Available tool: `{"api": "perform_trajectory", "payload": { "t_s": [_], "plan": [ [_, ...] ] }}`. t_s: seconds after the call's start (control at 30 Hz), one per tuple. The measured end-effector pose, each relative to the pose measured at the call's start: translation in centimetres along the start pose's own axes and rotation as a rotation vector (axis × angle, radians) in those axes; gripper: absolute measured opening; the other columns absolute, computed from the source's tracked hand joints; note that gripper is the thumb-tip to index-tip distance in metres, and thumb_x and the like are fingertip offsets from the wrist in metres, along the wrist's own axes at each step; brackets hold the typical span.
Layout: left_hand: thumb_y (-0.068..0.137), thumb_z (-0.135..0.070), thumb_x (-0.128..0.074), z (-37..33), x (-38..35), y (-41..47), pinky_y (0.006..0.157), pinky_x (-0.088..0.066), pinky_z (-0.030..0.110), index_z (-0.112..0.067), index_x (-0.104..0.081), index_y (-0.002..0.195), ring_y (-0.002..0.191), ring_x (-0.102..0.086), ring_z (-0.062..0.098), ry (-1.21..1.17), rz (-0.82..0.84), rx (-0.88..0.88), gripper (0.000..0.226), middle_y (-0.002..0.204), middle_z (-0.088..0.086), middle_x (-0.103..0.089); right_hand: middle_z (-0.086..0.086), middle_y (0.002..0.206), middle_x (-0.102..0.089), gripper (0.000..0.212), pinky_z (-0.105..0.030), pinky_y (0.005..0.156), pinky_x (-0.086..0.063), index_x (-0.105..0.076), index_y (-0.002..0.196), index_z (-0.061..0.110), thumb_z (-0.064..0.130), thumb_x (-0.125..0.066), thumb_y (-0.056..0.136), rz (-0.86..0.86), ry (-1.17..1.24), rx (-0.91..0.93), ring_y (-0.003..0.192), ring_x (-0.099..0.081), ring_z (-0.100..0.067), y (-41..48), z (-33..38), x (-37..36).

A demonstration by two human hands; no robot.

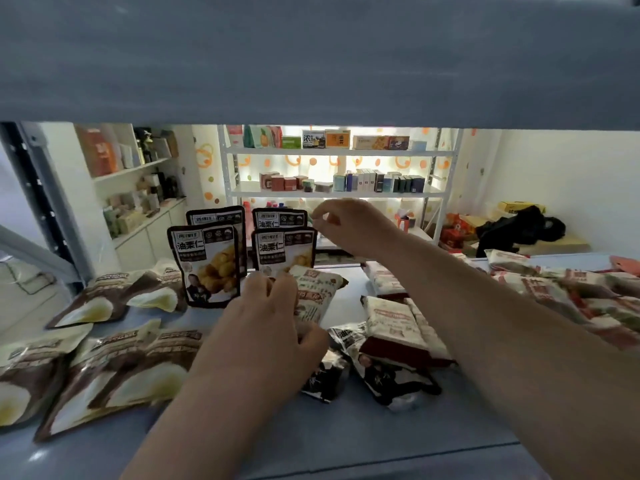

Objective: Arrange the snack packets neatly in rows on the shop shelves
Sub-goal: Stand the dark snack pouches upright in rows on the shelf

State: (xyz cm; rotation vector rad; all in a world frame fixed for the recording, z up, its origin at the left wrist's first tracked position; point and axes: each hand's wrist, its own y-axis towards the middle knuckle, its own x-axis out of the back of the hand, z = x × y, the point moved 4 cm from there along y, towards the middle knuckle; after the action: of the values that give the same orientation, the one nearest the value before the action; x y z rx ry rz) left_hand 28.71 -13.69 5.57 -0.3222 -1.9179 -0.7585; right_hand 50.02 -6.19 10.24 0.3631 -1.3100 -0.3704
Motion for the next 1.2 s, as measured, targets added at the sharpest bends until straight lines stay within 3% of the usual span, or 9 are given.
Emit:
{"api": "perform_trajectory", "payload": {
  "t_s": [0.13, 0.3, 0.37, 0.53, 0.7, 0.83, 0.9, 1.03, 1.2],
  "plan": [
    [0.083, -0.050, -0.046, -4.9, -2.0, 2.9, 0.066, -0.041, 0.032, -0.031, -0.032, 0.102, 0.090, -0.049, 0.021, 0.013, -0.056, -0.068, 0.030, 0.108, 0.000, -0.035, -0.005, 0.119, -0.066, 0.025, -0.026, 0.072, -0.042, -0.066, 0.115, 0.023, 0.024, -0.046, 0.100, 0.059, 0.009, -0.065, 0.091, -0.056, -0.013, -1.0, -6.4, 2.7],
    [0.088, -0.053, -0.042, -8.7, -6.2, 10.5, 0.074, -0.039, 0.039, -0.021, -0.034, 0.122, 0.114, -0.050, 0.039, 0.119, 0.059, 0.000, 0.047, 0.144, 0.014, -0.026, -0.005, 0.132, -0.058, 0.036, -0.032, 0.091, -0.045, -0.058, 0.131, 0.021, 0.012, -0.050, 0.097, 0.430, -0.183, -0.096, 0.112, -0.055, -0.020, -3.2, -13.0, 1.2],
    [0.091, -0.057, -0.040, -9.0, -8.0, 13.2, 0.078, -0.037, 0.042, -0.021, -0.032, 0.131, 0.121, -0.046, 0.042, 0.153, 0.118, 0.057, 0.054, 0.148, 0.014, -0.021, -0.005, 0.133, -0.056, 0.039, -0.032, 0.097, -0.042, -0.053, 0.137, 0.021, 0.025, -0.054, 0.098, 0.565, -0.213, -0.056, 0.114, -0.054, -0.021, -4.0, -14.0, 0.2],
    [0.094, -0.051, -0.042, -7.4, -10.9, 16.8, 0.102, -0.042, 0.050, -0.018, -0.034, 0.144, 0.126, -0.046, 0.040, 0.193, 0.257, 0.266, 0.061, 0.148, 0.019, -0.031, 0.002, 0.134, -0.056, 0.078, -0.042, 0.100, -0.044, -0.047, 0.141, 0.025, 0.075, -0.054, 0.081, 0.755, -0.242, -0.052, 0.115, -0.055, -0.022, -5.2, -15.3, -1.7],
    [0.098, -0.039, -0.042, -7.8, -14.0, 18.0, 0.100, -0.043, 0.045, -0.016, -0.030, 0.145, 0.125, -0.044, 0.039, 0.289, 0.446, 0.288, 0.054, 0.149, 0.020, -0.024, 0.001, 0.117, -0.063, 0.076, -0.035, 0.082, -0.049, -0.057, 0.126, 0.023, 0.080, -0.055, 0.076, 0.760, -0.277, 0.021, 0.097, -0.059, -0.017, -5.3, -16.2, -2.1],
    [0.098, -0.040, -0.047, -7.8, -14.4, 18.4, 0.071, -0.050, 0.031, -0.018, -0.035, 0.141, 0.091, -0.053, 0.025, 0.239, 0.522, 0.241, 0.050, 0.142, 0.018, -0.029, 0.003, 0.114, -0.062, 0.081, -0.038, 0.085, -0.050, -0.056, 0.128, 0.022, 0.081, -0.055, 0.072, 0.749, -0.272, -0.010, 0.096, -0.058, -0.016, -5.1, -17.5, -2.0],
    [0.096, -0.042, -0.051, -7.6, -14.7, 18.7, 0.066, -0.047, 0.029, -0.019, -0.038, 0.139, 0.090, -0.052, 0.024, 0.234, 0.519, 0.193, 0.050, 0.136, 0.015, -0.035, 0.002, 0.123, -0.058, 0.086, -0.040, 0.091, -0.048, -0.050, 0.135, 0.022, 0.081, -0.054, 0.072, 0.741, -0.269, -0.024, 0.103, -0.056, -0.018, -5.0, -18.1, -2.1],
    [0.094, -0.036, -0.052, -7.1, -15.1, 18.7, 0.076, -0.051, 0.033, -0.022, -0.047, 0.123, 0.094, -0.056, 0.023, 0.210, 0.473, 0.121, 0.033, 0.126, 0.009, -0.050, -0.002, 0.152, -0.036, 0.100, -0.046, 0.108, -0.037, -0.031, 0.151, 0.025, 0.084, -0.047, 0.073, 0.743, -0.275, -0.043, 0.133, -0.040, -0.025, -5.0, -18.5, -2.6],
    [0.093, -0.038, -0.054, -6.7, -15.2, 18.4, 0.073, -0.050, 0.030, -0.029, -0.049, 0.114, 0.092, -0.058, 0.017, 0.139, 0.465, 0.080, 0.024, 0.121, 0.003, -0.053, -0.001, 0.157, -0.028, 0.109, -0.052, 0.111, -0.032, -0.026, 0.153, 0.026, 0.089, -0.043, 0.065, 0.711, -0.265, -0.092, 0.141, -0.029, -0.026, -5.3, -18.3, -3.2]
  ]
}}
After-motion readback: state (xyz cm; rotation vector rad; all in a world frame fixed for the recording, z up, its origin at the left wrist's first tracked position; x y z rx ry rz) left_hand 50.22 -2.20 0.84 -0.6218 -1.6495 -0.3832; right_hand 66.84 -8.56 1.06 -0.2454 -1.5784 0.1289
